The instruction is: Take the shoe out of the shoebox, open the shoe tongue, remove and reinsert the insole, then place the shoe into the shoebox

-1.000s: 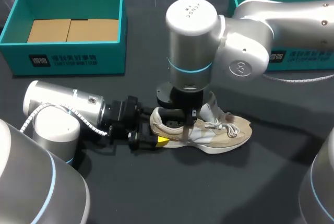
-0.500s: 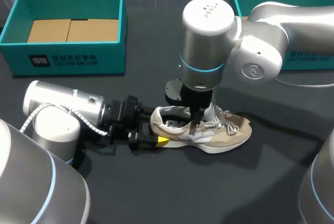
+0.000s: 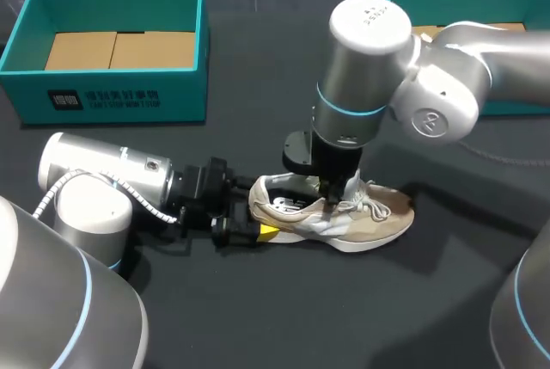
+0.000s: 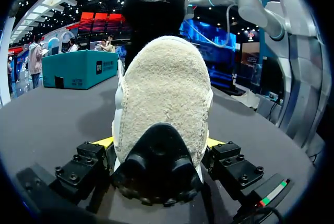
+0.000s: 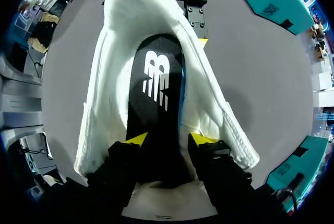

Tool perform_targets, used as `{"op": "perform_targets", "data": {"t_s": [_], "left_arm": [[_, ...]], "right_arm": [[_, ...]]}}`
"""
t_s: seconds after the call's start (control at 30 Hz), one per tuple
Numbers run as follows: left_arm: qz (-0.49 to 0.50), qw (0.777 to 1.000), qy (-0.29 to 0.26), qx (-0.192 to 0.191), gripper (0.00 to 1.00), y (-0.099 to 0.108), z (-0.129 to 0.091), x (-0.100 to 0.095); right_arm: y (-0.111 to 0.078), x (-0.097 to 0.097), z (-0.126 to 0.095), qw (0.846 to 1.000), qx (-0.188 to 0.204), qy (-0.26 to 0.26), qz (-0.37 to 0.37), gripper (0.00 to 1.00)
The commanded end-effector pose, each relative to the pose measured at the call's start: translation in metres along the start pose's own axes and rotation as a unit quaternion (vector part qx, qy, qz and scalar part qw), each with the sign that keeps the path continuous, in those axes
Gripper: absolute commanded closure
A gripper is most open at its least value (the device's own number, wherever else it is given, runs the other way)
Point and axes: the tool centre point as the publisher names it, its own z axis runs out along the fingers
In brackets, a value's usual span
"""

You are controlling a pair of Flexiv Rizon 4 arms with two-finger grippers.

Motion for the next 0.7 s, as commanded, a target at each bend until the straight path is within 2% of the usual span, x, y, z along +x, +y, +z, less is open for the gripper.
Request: {"op": "perform_targets", "data": {"t_s": [0.03,0.17,0.33,0.5,0.7], "left_arm": [[0.001,1.000,-0.001,0.000,1.00,0.004,0.000,0.004],[0.001,1.000,-0.001,0.000,1.00,0.004,0.000,0.004],[0.001,1.000,-0.001,0.000,1.00,0.004,0.000,0.004],[0.001,1.000,-0.001,0.000,1.00,0.004,0.000,0.004],[0.001,1.000,-0.001,0.000,1.00,0.004,0.000,0.004]], "right_arm": [[-0.001,-0.003,0.014,1.000,-0.006,0.011,-0.003,0.53],[0.002,0.007,0.019,1.000,-0.008,0.023,-0.002,0.53],[0.006,0.019,0.022,0.999,-0.008,0.037,0.002,0.59],[0.008,0.026,0.021,0.999,-0.009,0.039,0.010,1.00],[0.006,0.029,0.012,1.000,-0.012,0.025,0.009,1.00]]}}
